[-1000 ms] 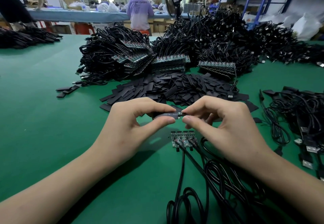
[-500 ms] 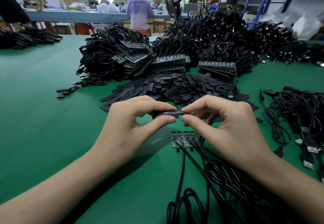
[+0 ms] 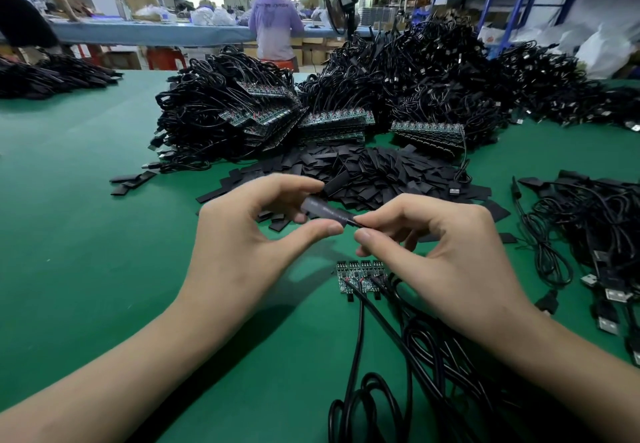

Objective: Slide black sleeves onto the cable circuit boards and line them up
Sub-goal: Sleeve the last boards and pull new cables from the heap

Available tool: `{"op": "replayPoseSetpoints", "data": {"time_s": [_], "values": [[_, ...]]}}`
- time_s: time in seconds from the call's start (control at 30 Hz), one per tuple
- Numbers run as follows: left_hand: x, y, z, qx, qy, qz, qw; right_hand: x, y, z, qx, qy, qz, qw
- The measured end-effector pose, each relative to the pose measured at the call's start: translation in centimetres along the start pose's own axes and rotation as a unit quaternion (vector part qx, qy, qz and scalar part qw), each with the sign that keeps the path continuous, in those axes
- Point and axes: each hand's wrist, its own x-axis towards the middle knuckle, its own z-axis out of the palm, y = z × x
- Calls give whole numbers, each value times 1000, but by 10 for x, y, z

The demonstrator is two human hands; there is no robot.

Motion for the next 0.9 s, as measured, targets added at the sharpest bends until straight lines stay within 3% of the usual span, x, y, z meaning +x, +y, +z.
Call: {"op": "replayPoseSetpoints", "data": {"time_s": [0.13,0.3,0.53,0.9], "values": [[0,-1,0,-14,27,-23,999,-1,-2,2,29,-8,16,999],[0,-1,3,-4,-3,3,1000,-1,-3,3,74,-27,39,996],[0,-5,4,-73,-24,-13,997,-1,-4,4,66,-39,25,997],[-1,-4,5,-70,-34,-21,997,-4,-9,8,63,-52,42,996]]}}
